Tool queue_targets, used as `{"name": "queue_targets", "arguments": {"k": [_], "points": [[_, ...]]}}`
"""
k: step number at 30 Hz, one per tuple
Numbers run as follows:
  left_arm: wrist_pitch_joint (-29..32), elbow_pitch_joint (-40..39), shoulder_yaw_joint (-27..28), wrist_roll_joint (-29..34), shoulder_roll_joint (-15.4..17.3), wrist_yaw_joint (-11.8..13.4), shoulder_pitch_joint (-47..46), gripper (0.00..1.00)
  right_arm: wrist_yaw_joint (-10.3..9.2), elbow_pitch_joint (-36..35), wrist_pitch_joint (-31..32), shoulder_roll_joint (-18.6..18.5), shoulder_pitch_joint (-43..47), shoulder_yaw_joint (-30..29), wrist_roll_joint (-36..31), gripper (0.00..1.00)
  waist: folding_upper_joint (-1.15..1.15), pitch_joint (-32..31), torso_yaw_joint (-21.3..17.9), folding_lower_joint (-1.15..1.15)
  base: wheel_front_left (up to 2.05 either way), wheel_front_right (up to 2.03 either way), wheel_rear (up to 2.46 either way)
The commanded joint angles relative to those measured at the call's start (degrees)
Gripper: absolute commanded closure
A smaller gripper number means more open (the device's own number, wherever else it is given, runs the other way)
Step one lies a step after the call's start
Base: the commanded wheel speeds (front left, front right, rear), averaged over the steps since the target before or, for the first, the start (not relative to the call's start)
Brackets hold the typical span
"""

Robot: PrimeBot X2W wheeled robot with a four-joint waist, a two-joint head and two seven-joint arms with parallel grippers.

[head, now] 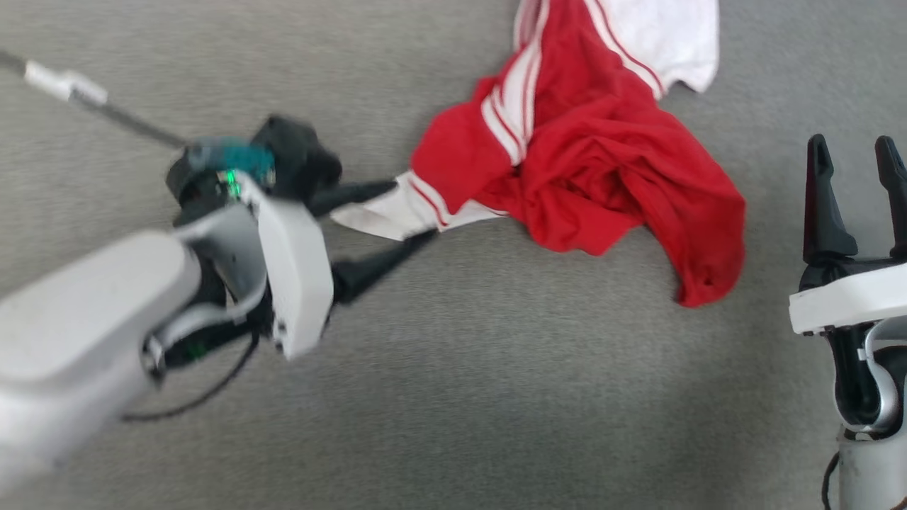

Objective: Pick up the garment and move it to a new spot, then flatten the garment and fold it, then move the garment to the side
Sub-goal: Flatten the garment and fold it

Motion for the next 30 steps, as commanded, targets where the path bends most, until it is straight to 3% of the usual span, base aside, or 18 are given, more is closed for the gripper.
{"name": "queue_targets", "arguments": {"k": [1, 10, 20, 28, 29, 30], "points": [[0.2, 0.3, 0.0, -0.3, -0.1, 0.1, -0.9, 0.00, 0.00, -0.4, 0.1, 0.3, 0.1, 0.2, 0.4, 0.00, 0.00, 1.6, -1.8, 0.00, 0.00, 0.00, 0.00], [4.5, 8.3, -3.0, -5.2, -2.6, 0.1, -4.8, 0.00, 0.00, -2.0, -1.2, 2.1, 0.5, 0.8, 1.0, 0.00, 0.00, 3.5, -5.4, 0.00, 0.00, 0.00, 0.00], [5.8, 6.8, -3.2, -8.3, -2.0, 0.1, -3.8, 0.00, 0.00, -0.9, -2.4, 2.6, -0.5, 2.2, 1.7, 0.00, 0.00, 4.4, -6.5, 0.00, 0.00, 0.00, 0.00], [4.9, 10.2, -3.1, -4.9, -2.6, 0.1, -4.6, 0.00, 0.00, 0.4, -3.6, 2.6, -1.1, 3.7, 3.1, 0.00, 0.00, 5.1, -7.2, 0.00, 0.00, 0.00, 0.00], [4.2, 11.5, -3.1, -4.7, -2.8, 0.1, -4.7, 0.40, 0.00, 0.4, -3.7, 2.6, -1.1, 3.8, 3.2, 0.00, 0.00, 5.2, -7.3, 0.00, 0.00, 0.00, 0.00], [3.9, 12.3, -3.2, -4.8, -3.2, 0.1, -4.7, 0.69, 0.00, 0.5, -3.8, 2.6, -1.2, 3.8, 3.3, 0.00, 0.00, 5.2, -7.4, 0.00, 0.00, 0.00, 0.00]]}}
